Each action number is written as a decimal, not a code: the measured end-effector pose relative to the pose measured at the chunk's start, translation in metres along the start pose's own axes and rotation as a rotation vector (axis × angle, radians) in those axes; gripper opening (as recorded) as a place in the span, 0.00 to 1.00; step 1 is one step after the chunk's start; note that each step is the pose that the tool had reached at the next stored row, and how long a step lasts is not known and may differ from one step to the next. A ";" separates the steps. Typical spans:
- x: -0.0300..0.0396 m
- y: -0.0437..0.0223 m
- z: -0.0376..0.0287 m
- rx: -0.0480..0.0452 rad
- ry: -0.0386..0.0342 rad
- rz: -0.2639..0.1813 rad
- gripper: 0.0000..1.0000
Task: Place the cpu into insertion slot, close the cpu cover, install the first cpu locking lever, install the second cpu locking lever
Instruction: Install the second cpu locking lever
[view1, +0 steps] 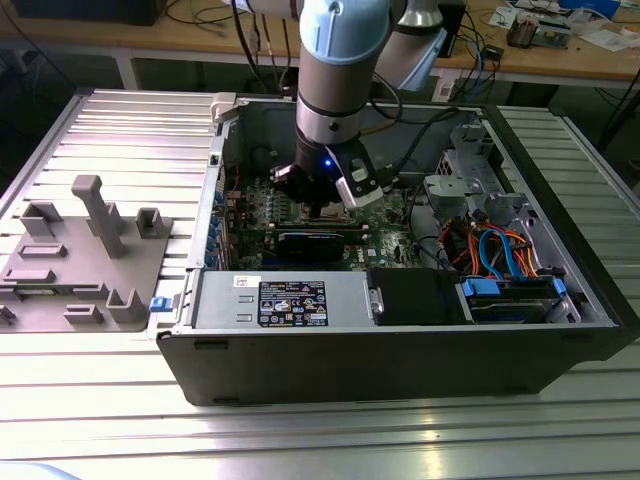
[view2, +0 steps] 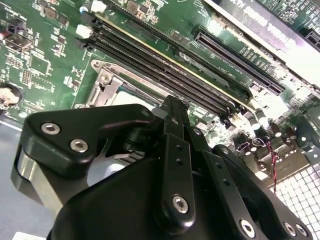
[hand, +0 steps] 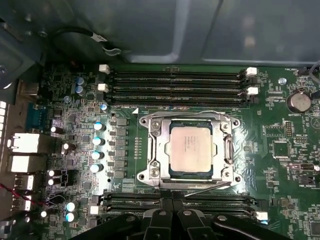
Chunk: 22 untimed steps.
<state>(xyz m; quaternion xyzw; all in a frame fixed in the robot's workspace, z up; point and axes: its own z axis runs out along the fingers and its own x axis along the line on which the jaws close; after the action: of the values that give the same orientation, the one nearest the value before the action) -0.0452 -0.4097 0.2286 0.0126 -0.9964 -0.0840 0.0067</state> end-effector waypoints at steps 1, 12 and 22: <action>0.0005 -0.0008 0.0003 -0.0033 0.0003 0.000 0.11; 0.0046 -0.0087 0.0022 -0.0303 0.0008 0.000 0.11; 0.0128 -0.0088 0.0033 -0.0350 0.0007 0.000 0.11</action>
<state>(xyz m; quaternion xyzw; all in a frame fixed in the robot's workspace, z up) -0.0578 -0.4182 0.2241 0.0126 -0.9947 -0.1014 0.0072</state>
